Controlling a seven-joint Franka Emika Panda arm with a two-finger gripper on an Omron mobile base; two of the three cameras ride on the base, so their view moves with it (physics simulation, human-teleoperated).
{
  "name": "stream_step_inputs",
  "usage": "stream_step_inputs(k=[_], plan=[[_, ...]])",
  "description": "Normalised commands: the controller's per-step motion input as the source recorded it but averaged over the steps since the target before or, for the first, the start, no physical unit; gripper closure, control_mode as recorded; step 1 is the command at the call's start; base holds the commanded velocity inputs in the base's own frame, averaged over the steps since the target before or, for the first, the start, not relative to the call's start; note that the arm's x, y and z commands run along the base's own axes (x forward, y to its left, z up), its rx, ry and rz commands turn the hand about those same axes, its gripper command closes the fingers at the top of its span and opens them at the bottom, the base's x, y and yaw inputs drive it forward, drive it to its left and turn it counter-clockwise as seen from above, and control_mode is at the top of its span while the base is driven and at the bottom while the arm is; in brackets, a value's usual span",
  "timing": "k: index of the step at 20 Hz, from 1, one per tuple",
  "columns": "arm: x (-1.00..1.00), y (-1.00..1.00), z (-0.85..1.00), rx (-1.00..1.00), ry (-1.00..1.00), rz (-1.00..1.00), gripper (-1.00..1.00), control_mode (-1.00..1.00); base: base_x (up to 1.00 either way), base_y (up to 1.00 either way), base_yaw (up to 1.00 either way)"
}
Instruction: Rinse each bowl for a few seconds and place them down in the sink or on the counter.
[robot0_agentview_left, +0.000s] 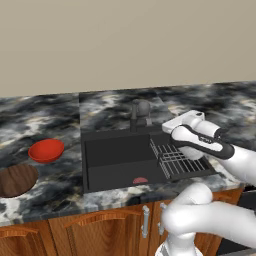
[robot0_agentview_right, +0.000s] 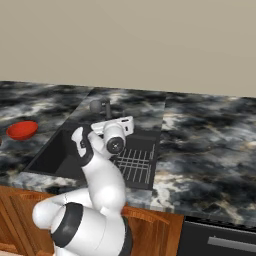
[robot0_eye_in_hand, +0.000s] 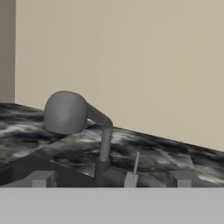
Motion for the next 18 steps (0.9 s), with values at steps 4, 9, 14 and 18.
stream_step_inputs(k=[4, 9, 14, 18], plan=[[0.34, 0.01, -0.22, 0.02, -0.02, 0.03, -1.0, -1.0, 0.0, 0.0, 0.0], [0.36, 0.05, -0.21, 0.01, 0.0, 0.0, -1.0, -1.0, 0.0, 0.0, 0.0], [0.37, 0.02, -0.09, 0.0, 0.02, -0.01, -1.0, -1.0, 0.0, 0.0, 0.0], [0.35, 0.0, -0.06, 0.0, 0.02, -0.02, -1.0, -1.0, 0.0, 0.0, 0.0]])
